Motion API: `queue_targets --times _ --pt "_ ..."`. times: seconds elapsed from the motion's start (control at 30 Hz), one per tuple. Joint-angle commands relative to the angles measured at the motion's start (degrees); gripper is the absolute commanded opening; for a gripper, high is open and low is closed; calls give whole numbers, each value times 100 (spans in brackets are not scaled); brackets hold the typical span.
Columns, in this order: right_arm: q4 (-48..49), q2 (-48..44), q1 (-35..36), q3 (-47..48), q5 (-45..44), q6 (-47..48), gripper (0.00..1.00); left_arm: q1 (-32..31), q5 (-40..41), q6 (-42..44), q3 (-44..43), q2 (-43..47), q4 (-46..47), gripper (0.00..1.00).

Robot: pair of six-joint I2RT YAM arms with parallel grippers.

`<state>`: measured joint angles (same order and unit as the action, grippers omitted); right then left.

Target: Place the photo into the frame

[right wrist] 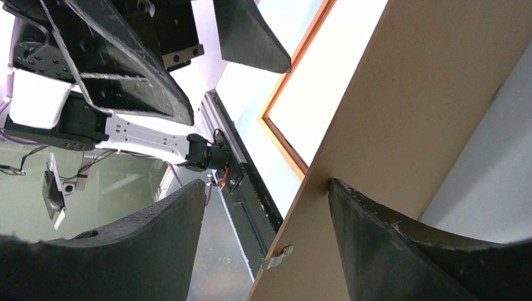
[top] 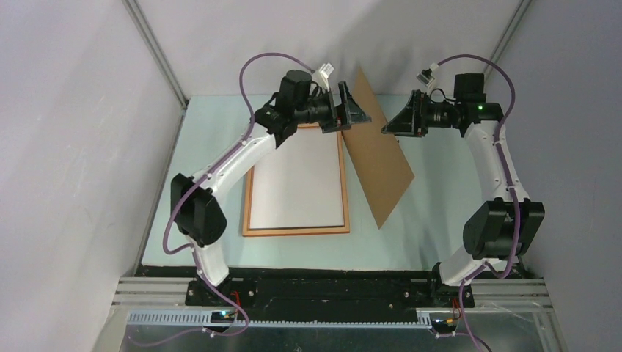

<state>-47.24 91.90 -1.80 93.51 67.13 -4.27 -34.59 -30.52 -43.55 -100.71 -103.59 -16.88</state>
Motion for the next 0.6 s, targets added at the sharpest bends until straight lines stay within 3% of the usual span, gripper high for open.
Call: queue_targets --times 0.0,0.57 --pt "80 -281 152 -43 -19 49 76 25 121 -650 -488 -165 -241 100" --pt "280 -525 788 -334 -256 10 79 -13 310 -828 -711 -365 -262 100"
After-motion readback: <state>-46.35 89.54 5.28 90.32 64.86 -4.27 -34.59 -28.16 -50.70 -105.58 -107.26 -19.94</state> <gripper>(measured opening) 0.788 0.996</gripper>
